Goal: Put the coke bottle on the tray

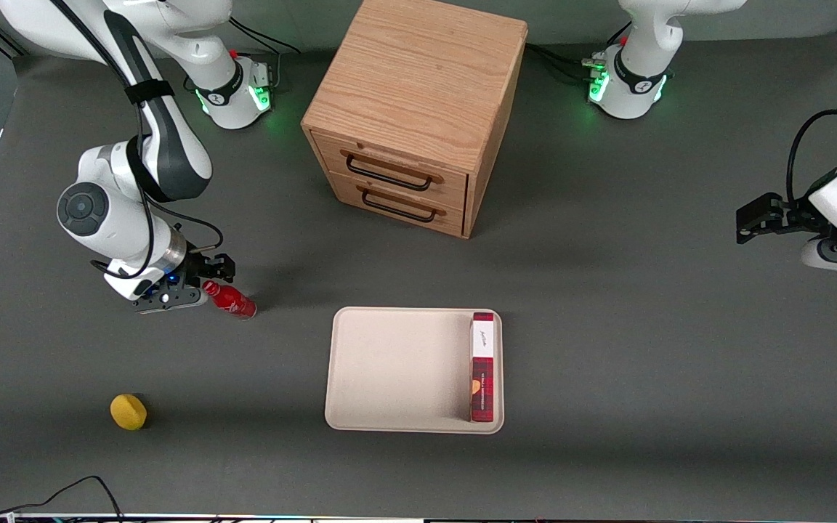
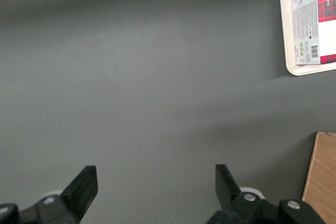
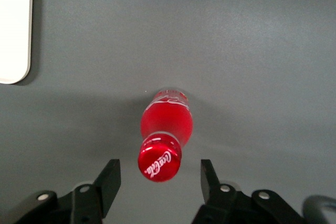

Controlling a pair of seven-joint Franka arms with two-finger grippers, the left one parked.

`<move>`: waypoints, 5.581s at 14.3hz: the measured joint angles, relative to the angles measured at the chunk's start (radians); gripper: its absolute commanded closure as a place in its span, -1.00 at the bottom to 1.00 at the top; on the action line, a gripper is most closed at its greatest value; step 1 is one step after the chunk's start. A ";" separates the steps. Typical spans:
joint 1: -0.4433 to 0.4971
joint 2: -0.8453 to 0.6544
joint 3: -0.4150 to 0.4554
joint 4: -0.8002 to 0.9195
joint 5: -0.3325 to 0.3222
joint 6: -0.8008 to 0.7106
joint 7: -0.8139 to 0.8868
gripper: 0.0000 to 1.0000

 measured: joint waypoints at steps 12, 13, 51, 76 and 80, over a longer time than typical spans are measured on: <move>-0.002 -0.013 -0.001 0.000 -0.001 0.000 0.000 0.94; -0.002 -0.013 -0.001 0.000 -0.001 0.000 0.000 -0.78; -0.032 0.031 0.034 0.117 -0.003 -0.069 -0.020 -0.91; -0.038 -0.085 0.033 0.109 -0.004 -0.211 -0.020 1.00; -0.048 -0.183 0.029 0.376 -0.004 -0.593 -0.020 1.00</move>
